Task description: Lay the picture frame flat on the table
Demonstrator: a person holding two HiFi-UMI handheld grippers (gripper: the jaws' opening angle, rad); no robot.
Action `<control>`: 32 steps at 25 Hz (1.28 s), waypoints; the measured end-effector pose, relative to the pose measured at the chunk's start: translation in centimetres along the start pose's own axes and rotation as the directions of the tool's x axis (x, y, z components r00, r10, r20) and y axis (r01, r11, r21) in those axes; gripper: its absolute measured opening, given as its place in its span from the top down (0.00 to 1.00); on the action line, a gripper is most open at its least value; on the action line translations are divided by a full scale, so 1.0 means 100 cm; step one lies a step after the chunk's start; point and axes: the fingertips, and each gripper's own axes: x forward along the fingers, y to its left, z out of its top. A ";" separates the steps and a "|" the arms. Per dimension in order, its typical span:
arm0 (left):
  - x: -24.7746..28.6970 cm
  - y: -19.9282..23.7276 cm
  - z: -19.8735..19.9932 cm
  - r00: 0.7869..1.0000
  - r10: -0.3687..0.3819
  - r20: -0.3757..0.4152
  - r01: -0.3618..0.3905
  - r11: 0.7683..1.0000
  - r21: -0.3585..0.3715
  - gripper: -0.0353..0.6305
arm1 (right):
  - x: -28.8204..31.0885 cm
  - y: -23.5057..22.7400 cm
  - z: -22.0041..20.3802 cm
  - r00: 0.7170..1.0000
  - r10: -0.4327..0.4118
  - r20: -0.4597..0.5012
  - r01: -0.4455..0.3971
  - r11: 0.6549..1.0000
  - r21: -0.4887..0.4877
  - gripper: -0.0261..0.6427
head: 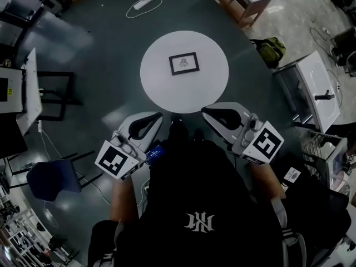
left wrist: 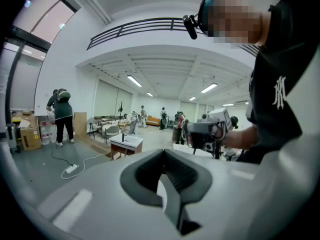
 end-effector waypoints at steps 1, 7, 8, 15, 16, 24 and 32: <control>0.002 -0.009 -0.003 1.000 0.001 -0.003 -0.001 1.000 0.001 0.94 | -0.009 0.003 -0.003 1.000 0.001 0.009 -0.001 1.000 0.006 0.96; 0.012 -0.047 -0.009 1.000 -0.001 -0.019 0.001 1.000 0.004 0.94 | -0.041 0.015 -0.016 1.000 -0.004 0.024 0.003 0.999 0.040 0.96; 0.012 -0.052 -0.008 1.000 0.000 -0.017 0.000 1.000 -0.003 0.94 | -0.046 0.017 -0.018 1.000 -0.003 0.018 0.002 0.999 0.041 0.96; 0.015 -0.062 -0.013 1.000 0.011 -0.024 -0.010 0.999 0.031 0.94 | -0.056 0.026 -0.025 1.000 0.006 -0.002 -0.006 1.000 0.018 0.96; 0.016 -0.064 -0.016 1.000 0.012 -0.025 -0.012 1.000 0.026 0.94 | -0.057 0.028 -0.028 1.000 0.012 -0.005 -0.012 1.000 0.019 0.96; -0.001 -0.077 -0.020 1.000 0.010 -0.015 -0.010 1.000 -0.006 0.94 | -0.045 0.059 -0.025 0.998 0.055 -0.009 -0.055 0.998 -0.015 0.96; -0.020 -0.085 -0.027 0.999 0.031 0.017 -0.031 0.999 0.029 0.94 | -0.040 0.083 -0.026 0.995 0.098 -0.015 -0.098 0.995 -0.032 0.96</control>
